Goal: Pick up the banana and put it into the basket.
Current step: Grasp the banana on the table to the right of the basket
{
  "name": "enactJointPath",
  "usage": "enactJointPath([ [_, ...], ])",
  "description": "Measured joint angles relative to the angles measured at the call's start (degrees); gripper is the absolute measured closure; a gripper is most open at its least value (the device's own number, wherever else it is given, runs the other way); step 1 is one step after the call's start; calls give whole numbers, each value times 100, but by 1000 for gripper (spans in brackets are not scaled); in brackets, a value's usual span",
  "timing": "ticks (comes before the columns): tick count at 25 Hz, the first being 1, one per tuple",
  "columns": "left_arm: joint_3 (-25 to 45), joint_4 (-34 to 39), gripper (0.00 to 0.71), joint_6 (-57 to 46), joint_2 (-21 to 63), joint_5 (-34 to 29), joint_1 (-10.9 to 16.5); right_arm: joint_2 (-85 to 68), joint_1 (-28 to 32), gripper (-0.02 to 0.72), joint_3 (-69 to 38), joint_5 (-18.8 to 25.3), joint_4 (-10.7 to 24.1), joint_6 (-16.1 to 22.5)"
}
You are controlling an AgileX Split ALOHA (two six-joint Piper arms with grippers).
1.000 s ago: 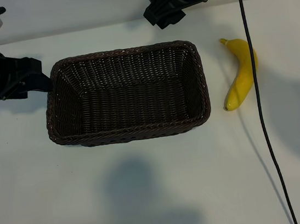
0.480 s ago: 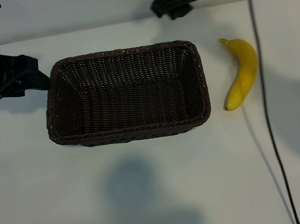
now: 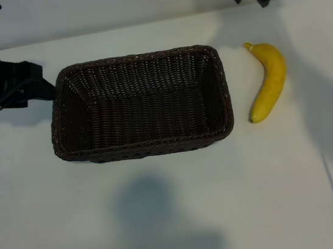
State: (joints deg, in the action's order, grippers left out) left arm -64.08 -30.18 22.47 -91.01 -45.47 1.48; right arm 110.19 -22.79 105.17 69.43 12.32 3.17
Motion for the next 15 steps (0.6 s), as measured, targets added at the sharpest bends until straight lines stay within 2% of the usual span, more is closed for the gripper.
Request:
enactJointPath([
  [6,0,0,114,0,0,-6,0,318,221,111,-459,-220,-529,-180],
  [10,0,0,114,0,0,-11,0,545,221,111,-621,-479,-671,-192],
  [15,0,0,114,0,0,-21,0,785,221,111,-634,-734,-690,30],
])
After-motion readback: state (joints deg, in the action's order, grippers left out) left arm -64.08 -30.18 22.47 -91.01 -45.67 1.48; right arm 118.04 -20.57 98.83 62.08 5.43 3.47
